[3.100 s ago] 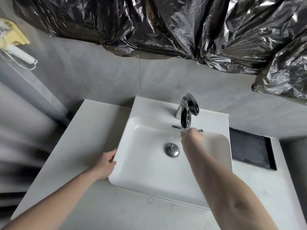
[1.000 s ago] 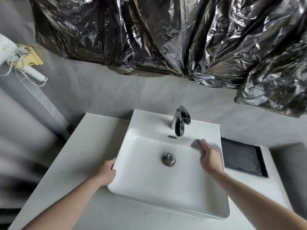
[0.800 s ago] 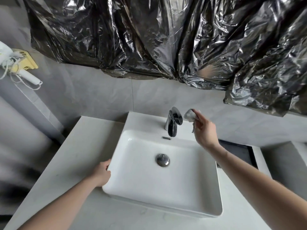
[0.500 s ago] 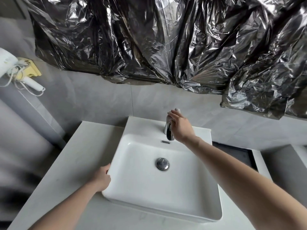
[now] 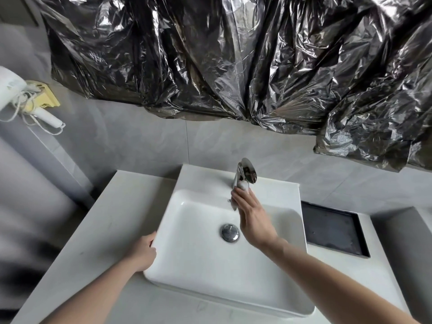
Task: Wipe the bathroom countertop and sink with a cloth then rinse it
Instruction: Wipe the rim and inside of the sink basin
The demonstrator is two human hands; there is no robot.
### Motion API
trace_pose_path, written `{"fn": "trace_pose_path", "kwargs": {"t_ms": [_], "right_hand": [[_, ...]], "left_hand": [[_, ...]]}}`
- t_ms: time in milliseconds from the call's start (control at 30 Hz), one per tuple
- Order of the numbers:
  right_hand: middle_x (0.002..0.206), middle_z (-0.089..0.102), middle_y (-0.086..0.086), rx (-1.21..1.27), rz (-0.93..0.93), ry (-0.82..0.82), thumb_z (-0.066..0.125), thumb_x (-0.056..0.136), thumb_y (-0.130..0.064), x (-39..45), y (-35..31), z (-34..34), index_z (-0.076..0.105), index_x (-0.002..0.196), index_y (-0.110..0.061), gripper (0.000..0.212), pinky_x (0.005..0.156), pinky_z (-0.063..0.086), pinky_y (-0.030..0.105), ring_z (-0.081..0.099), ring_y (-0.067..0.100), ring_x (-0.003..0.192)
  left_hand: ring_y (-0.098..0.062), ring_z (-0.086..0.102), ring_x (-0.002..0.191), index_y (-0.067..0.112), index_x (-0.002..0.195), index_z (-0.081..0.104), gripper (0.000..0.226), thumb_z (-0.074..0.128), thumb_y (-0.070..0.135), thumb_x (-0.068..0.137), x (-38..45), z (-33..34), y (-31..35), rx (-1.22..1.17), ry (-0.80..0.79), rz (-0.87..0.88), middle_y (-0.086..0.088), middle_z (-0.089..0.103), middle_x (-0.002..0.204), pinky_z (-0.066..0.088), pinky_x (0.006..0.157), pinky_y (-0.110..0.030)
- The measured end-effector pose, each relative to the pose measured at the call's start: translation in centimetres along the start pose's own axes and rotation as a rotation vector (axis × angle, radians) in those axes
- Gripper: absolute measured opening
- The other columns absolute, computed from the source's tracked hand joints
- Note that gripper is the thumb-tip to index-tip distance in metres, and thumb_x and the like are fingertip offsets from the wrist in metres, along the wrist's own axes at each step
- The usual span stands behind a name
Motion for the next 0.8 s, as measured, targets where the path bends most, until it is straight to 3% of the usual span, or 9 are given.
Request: {"fn": "trace_pose_path", "kwargs": {"t_ms": [67,267,367,467,600,700,767,800], "right_hand": [[0.148,0.051,0.005,0.015,0.051,-0.001,0.045,0.103,0.001,1.1,0.3,1.0,0.057,0.135,-0.005,0.034,0.123,0.030,0.034,0.036,0.029,0.148],[0.153,0.050,0.013,0.027,0.238,0.067,0.048,0.097,0.000,4.6,1.1,1.3,0.060,0.132,-0.003,0.037,0.121,0.029,0.032,0.037,0.030,0.146],[0.151,0.051,0.009,-0.019,0.197,0.041,0.046,0.101,-0.002,3.3,1.3,2.0,0.057,0.138,-0.005,0.038,0.123,0.029,0.035,0.035,0.033,0.148],[0.152,0.049,0.003,-0.022,0.085,-0.002,0.041,0.105,-0.001,0.2,0.4,2.2,0.055,0.139,-0.005,0.037,0.128,0.019,0.030,0.020,0.029,0.157],[0.158,0.042,-0.003,0.174,0.121,0.039,0.038,0.108,-0.003,-3.2,-0.6,1.0,0.052,0.143,-0.008,0.039,0.123,0.030,0.030,0.024,0.014,0.156],[0.167,0.031,0.004,0.343,0.265,0.152,0.040,0.107,0.001,-4.1,-0.1,1.8,0.039,0.157,-0.011,0.052,0.126,0.021,0.026,0.019,0.012,0.158],[0.157,0.045,0.004,0.451,0.428,0.231,0.040,0.109,-0.010,-3.4,0.4,2.7,0.042,0.153,-0.024,0.046,0.123,0.023,0.022,0.033,0.002,0.149],[0.136,0.058,0.006,0.538,0.548,0.258,0.039,0.110,-0.019,-2.7,0.7,3.0,0.046,0.146,-0.031,0.039,0.118,0.035,0.024,0.050,0.001,0.131]], "left_hand": [[-0.018,0.063,0.103,0.036,0.143,0.058,0.069,0.041,0.000,0.086,0.1,-0.1,-0.3,0.004,-0.003,-0.005,0.010,0.072,0.126,0.047,0.083,-0.023],[-0.020,0.064,0.104,0.037,0.142,0.058,0.069,0.042,0.001,0.086,-0.1,-0.2,0.0,0.021,-0.005,-0.003,0.009,0.073,0.125,0.048,0.084,-0.024],[-0.021,0.065,0.105,0.038,0.141,0.059,0.067,0.042,0.002,0.086,0.0,-0.1,-0.2,0.023,0.004,-0.006,0.010,0.074,0.124,0.050,0.085,-0.025],[-0.022,0.065,0.107,0.032,0.141,0.060,0.067,0.043,-0.002,0.087,0.2,0.0,-0.2,-0.005,0.009,0.002,0.006,0.073,0.126,0.048,0.084,-0.024],[-0.019,0.063,0.101,0.030,0.143,0.059,0.066,0.043,-0.003,0.088,0.1,0.0,-0.1,-0.006,0.002,-0.002,0.005,0.073,0.125,0.044,0.080,-0.022],[-0.018,0.064,0.103,0.031,0.145,0.057,0.067,0.044,-0.001,0.088,0.0,-0.1,-0.2,0.004,0.005,-0.009,0.007,0.073,0.126,0.046,0.083,-0.022],[-0.017,0.064,0.104,0.032,0.146,0.056,0.067,0.044,0.000,0.088,-0.1,-0.1,-0.1,0.007,-0.001,-0.013,0.009,0.072,0.127,0.046,0.083,-0.021],[-0.017,0.065,0.103,0.033,0.145,0.056,0.067,0.043,0.000,0.088,-0.1,-0.1,-0.1,0.006,-0.004,-0.016,0.009,0.072,0.127,0.046,0.082,-0.021]]}}
Point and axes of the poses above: each hand's wrist, its own x-axis towards the middle knuckle, its own z-axis out of the palm, y = z × x, the point moved 5 cm from there along x, towards the middle knuckle
